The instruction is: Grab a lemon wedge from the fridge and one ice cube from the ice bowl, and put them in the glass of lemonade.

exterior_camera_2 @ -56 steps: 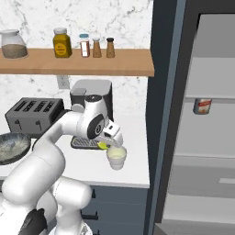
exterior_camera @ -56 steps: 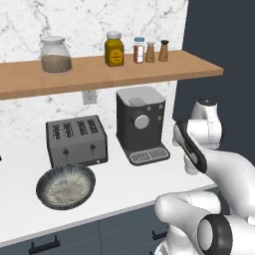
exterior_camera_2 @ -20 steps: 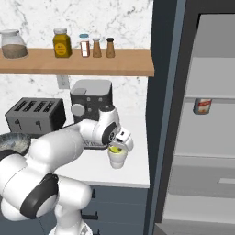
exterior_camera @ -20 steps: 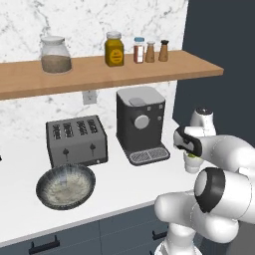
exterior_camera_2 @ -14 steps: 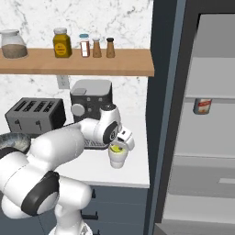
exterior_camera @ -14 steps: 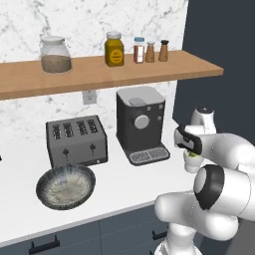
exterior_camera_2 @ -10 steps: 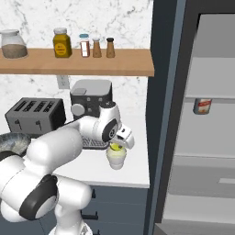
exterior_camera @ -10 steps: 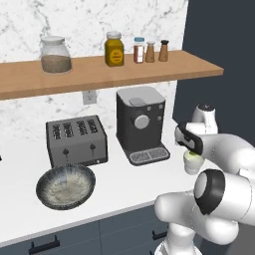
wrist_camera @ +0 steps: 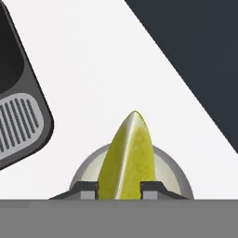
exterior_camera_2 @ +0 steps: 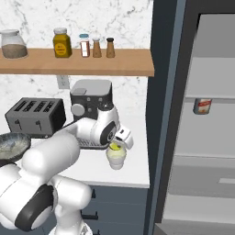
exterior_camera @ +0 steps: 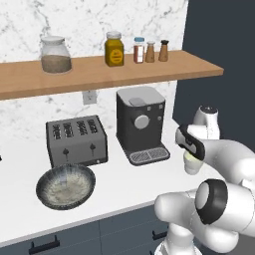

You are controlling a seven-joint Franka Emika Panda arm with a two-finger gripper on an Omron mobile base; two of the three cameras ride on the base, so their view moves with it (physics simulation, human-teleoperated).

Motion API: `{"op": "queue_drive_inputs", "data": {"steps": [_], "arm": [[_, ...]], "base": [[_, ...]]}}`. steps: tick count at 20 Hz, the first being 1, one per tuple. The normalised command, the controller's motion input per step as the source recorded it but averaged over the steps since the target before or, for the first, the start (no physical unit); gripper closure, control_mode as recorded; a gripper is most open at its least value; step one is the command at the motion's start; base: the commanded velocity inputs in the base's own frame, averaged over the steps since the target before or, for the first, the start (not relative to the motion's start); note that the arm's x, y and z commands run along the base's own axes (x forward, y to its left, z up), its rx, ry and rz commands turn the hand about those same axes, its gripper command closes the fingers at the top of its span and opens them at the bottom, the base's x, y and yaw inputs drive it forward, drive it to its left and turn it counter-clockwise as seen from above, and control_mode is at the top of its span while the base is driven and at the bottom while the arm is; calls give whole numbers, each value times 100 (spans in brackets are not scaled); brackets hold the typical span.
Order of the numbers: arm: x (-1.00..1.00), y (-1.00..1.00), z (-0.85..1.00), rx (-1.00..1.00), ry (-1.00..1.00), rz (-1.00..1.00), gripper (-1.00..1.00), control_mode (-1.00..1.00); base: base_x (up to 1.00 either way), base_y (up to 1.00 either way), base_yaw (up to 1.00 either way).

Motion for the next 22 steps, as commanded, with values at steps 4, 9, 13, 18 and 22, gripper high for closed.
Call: {"op": "queue_drive_inputs", "data": {"steps": [4,9,13,18,22], "arm": [[0,0,0,0,0,0,-100,-100],[1,0,-10,2,0,0,-100,-100],[0,0,0,0,0,0,-100,-100],[-6,13,35,0,0,5,-100,-100],[-6,31,66,0,0,17,-100,-100]], "base": [[0,0,0],[0,0,0],[0,0,0],[0,0,0],[0,0,0]]}}
